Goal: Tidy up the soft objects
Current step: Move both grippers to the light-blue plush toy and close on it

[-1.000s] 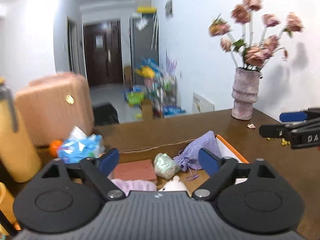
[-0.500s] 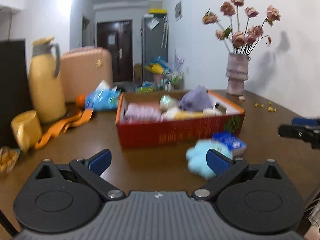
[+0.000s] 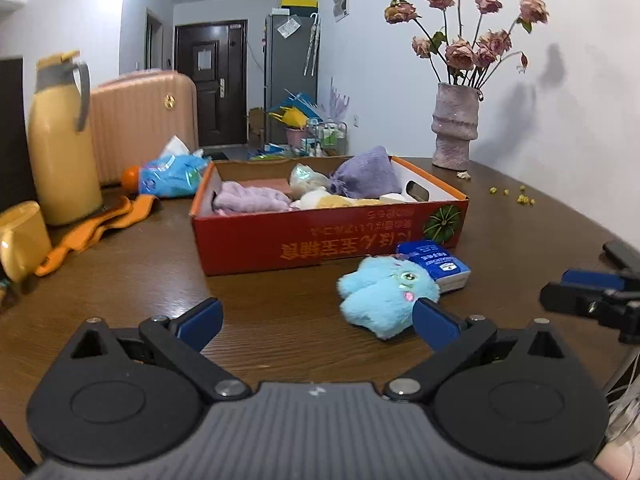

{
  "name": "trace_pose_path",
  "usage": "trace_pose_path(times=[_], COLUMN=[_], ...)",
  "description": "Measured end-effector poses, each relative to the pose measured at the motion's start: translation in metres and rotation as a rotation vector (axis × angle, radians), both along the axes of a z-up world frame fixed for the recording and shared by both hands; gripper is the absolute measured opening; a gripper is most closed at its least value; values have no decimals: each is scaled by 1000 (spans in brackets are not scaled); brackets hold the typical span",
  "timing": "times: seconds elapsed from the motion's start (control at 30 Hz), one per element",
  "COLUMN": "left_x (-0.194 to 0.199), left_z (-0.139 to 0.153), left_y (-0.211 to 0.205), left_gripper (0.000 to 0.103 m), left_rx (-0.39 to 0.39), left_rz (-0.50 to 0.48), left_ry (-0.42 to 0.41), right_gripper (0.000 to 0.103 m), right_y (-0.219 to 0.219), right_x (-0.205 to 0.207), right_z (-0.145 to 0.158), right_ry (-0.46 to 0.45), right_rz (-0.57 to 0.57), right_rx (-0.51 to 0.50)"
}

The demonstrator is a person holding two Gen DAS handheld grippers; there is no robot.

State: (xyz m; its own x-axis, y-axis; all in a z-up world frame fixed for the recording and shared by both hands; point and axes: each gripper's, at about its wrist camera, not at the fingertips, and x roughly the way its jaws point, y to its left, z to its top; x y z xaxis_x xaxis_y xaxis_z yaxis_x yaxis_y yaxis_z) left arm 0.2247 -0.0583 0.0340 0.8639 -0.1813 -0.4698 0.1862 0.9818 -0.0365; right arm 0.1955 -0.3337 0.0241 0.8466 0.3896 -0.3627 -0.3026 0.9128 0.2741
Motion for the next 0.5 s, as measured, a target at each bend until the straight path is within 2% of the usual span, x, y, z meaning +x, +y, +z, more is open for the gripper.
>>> trace_pose_path(times=[0.1,0.2,0.23,0.33,0.5], left_x=[17,42,51,78,99], left_z=[-6,-12,-14,-24,-40], left_y=[8,16,16,17,15], left_gripper=[100,79,72,68,56], left_rx=[-106,-211,-230,-275,-347], left_rz=[-2,-10,-12,-19,-96], left_ry=[34,92,112,195,250], right_gripper=[70,65,63,60,58], right_y=[6,15,18,28,44], right_x=[14,36,43,62,89], right_z=[-4,-7,-7,-12,-21], right_ry=[35,79,88,125,183], right_rz=[9,7,-7,-24,-5], right_rx=[20,41,40,44,84])
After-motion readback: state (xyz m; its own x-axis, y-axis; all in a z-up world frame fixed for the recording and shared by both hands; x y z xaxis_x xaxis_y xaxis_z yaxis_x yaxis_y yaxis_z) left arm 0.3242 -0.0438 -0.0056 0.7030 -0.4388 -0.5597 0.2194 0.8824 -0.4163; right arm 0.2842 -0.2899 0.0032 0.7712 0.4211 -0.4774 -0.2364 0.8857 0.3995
